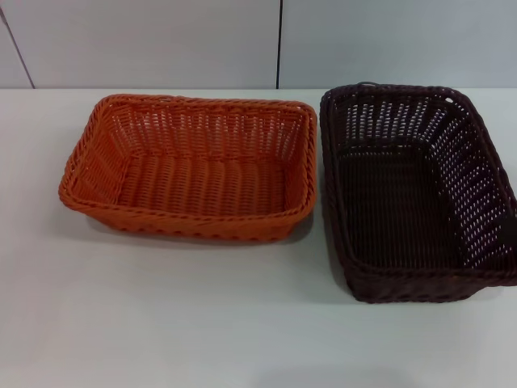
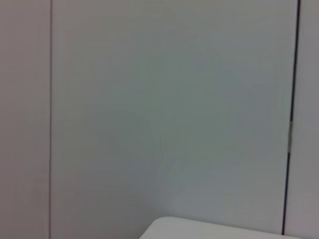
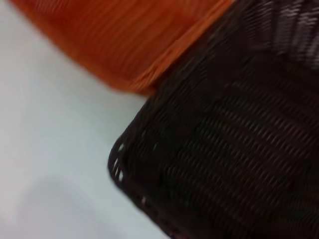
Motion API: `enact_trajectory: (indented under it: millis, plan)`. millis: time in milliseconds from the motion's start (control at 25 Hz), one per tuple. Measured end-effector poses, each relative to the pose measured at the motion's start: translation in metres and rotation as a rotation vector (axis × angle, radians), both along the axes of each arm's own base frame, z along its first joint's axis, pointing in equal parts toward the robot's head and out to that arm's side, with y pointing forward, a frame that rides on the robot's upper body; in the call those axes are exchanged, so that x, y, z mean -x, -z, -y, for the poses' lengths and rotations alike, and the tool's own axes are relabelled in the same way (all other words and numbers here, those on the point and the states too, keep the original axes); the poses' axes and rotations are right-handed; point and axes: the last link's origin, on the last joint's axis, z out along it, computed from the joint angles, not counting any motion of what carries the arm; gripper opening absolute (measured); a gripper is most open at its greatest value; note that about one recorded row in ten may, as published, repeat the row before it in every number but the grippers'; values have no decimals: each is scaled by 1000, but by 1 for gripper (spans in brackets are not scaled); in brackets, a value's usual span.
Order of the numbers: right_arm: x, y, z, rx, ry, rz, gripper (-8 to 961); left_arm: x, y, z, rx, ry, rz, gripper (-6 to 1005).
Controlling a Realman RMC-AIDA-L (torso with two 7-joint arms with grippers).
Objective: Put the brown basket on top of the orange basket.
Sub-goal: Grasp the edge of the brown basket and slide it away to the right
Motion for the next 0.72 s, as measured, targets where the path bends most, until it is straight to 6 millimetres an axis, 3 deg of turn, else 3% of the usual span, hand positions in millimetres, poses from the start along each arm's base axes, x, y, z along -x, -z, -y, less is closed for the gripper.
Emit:
enact_trajectory:
  millis: [240,720]
  plan:
    - [12,19,0,127,-154,86,815,4,0,2,2,-19,4,813]
    - [9,59,-1,243,-305,146,816,7,1,9,-12,-31,28,813]
